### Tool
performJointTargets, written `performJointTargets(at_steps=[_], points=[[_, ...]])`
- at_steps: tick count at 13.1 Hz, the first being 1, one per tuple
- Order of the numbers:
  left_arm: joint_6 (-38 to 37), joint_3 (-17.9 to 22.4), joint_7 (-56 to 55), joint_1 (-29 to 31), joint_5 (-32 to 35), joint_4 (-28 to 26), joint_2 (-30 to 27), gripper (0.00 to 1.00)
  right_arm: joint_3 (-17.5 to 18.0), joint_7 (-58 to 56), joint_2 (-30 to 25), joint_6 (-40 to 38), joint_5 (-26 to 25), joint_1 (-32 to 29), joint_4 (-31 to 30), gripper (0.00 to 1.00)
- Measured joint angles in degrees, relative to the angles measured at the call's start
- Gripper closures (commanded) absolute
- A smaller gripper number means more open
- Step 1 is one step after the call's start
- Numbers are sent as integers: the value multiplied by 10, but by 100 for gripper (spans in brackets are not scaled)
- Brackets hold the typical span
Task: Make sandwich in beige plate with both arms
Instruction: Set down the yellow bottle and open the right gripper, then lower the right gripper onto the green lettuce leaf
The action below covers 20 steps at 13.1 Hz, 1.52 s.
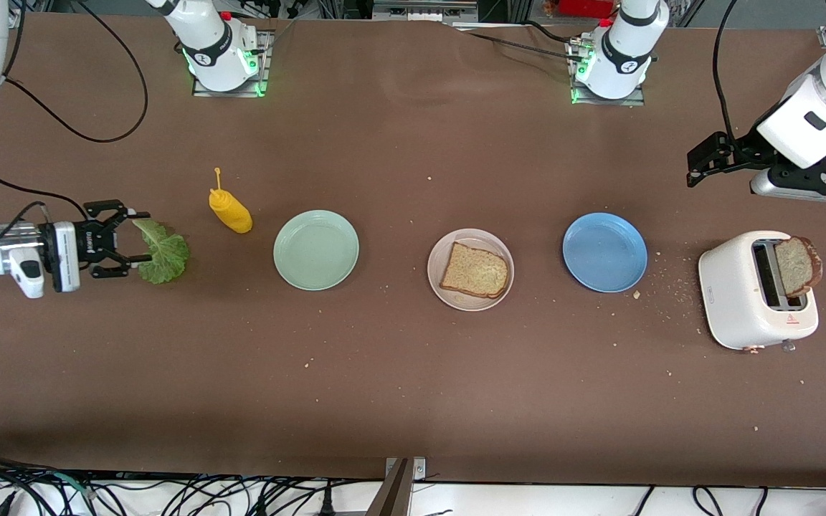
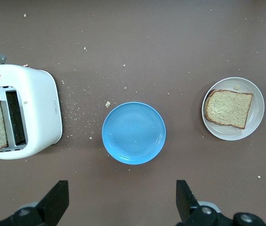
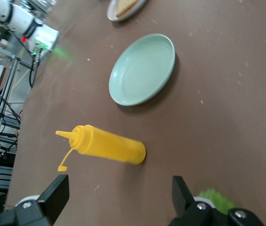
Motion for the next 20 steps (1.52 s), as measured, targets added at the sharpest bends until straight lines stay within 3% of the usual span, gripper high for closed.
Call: performJointTargets(at_steps=[5,9,13,20], points=[[0,0,0,0,0,0,0,0,2,373,-110,26,-202,80,7,3],[0,0,0,0,0,0,0,0,4,599,-124,46,-334,144,0,3],[0,0,0,0,0,0,0,0,4,644,-123,183,-364,166,-93,3],[0,0,0,0,0,0,0,0,4,535,-120,466,-368,165,-303,3]])
